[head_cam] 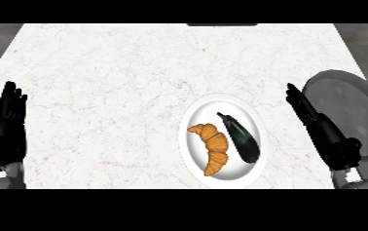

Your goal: Pick the croissant from the plate and place it in the pan

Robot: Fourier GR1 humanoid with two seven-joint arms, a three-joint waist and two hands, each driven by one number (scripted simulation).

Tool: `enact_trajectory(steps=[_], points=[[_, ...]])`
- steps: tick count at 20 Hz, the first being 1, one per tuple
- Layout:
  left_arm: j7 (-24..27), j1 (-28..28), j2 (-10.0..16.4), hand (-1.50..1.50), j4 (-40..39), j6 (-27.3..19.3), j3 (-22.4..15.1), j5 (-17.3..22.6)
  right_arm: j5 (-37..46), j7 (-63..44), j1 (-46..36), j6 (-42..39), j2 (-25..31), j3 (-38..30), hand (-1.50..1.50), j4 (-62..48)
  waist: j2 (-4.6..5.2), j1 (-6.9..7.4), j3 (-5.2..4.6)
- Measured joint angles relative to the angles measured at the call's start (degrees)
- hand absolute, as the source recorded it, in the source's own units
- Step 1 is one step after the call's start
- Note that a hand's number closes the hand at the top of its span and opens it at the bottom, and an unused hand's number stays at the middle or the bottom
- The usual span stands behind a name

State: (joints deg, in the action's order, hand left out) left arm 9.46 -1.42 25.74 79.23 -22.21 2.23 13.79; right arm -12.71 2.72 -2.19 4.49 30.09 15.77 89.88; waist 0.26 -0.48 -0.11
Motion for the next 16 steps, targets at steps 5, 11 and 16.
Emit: enact_trajectory(steps=[5,11,16], points=[[0.8,-2.3,-3.3,0.00,3.2,4.6,-6.3,-0.2,-7.1,3.6,-6.3,-9.9,-4.7,3.0,1.50,2.6,0.19,1.51,0.25],[1.5,-2.5,-9.5,0.00,6.8,9.6,-16.3,-0.8,-10.0,11.5,-10.9,-19.8,-4.5,1.0,-1.50,-3.8,0.13,1.47,0.22],[0.3,-3.7,-11.5,0.00,7.4,10.7,-18.8,-1.5,-7.2,22.3,-14.7,-31.0,-0.2,-1.9,-1.50,-13.9,0.08,1.34,0.22]])
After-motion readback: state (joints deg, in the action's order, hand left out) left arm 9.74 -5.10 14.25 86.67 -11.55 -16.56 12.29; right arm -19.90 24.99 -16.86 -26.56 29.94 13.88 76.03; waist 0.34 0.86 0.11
